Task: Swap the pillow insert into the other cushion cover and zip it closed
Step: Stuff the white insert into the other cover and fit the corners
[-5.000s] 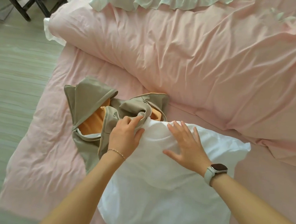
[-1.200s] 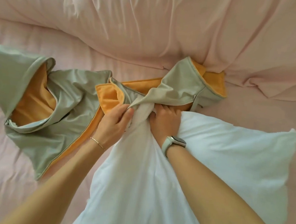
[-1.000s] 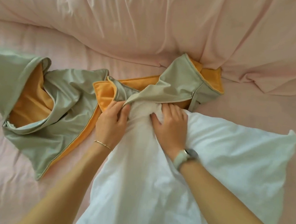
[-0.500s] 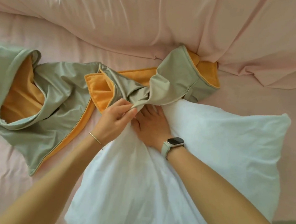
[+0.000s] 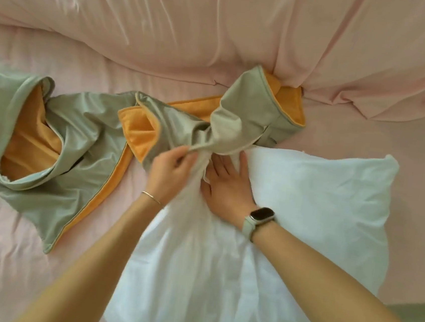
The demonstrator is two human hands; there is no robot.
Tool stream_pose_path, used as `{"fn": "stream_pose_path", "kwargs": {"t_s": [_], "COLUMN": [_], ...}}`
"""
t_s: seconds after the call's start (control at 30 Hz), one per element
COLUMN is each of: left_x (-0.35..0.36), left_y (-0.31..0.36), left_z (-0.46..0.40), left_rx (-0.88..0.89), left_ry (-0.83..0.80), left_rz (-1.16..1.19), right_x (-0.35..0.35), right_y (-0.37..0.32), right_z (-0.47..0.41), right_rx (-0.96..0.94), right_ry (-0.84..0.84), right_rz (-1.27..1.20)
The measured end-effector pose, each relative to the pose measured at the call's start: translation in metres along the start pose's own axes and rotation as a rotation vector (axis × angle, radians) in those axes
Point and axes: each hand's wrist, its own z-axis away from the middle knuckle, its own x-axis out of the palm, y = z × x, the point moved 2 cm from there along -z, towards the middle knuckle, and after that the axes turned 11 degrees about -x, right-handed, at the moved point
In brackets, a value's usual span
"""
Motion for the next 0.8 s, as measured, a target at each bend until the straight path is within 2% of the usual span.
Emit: {"fn": "stream_pose_path", "kwargs": {"t_s": [0.07,0.13,0.17,0.23,0.3,0.33,0.37,0.4,0.47,0.53,0.6,0.67,0.73,0.8], "left_x": [-0.015,-0.014,-0.010,0.002,0.021,0.035,0.048,0.060,0.077,0.080,0.074,0.070,0.066,0.060], "left_y": [-0.004,0.005,0.012,0.031,0.055,0.066,0.075,0.081,0.081,0.076,0.074,0.073,0.070,0.071], "left_z": [-0.004,-0.005,-0.004,0.001,-0.006,-0.013,-0.023,-0.034,-0.055,-0.074,-0.084,-0.087,-0.089,-0.091], "left_rx": [-0.100,-0.128,-0.088,0.148,0.431,0.512,0.510,0.431,0.200,0.052,0.005,0.073,0.044,0.016], "left_ry": [0.097,0.045,0.042,0.174,0.252,0.224,0.132,0.023,-0.148,-0.198,-0.195,-0.252,-0.318,-0.321], "left_rz": [-0.058,-0.274,-0.423,-0.653,-0.728,-0.769,-0.822,-0.886,-1.017,-1.005,-0.966,-1.057,-1.131,-0.995], "right_x": [-0.009,-0.039,-0.052,-0.070,-0.076,-0.074,-0.069,-0.062,-0.052,-0.050,-0.050,-0.045,-0.039,-0.039], "right_y": [0.008,0.020,0.034,0.065,0.097,0.109,0.117,0.122,0.128,0.130,0.129,0.124,0.113,0.097], "right_z": [0.021,0.047,0.061,0.081,0.088,0.087,0.087,0.085,0.081,0.074,0.069,0.068,0.069,0.070], "right_rx": [-0.057,-0.054,-0.018,0.125,0.350,0.445,0.512,0.534,0.483,0.432,0.414,0.415,0.376,0.310], "right_ry": [0.127,0.458,0.595,0.669,0.544,0.401,0.241,0.104,-0.061,-0.110,-0.106,-0.002,0.279,0.565], "right_rz": [-0.014,-0.022,-0.006,0.050,0.042,-0.006,-0.072,-0.137,-0.212,-0.224,-0.286,-0.337,-0.327,-0.307]}}
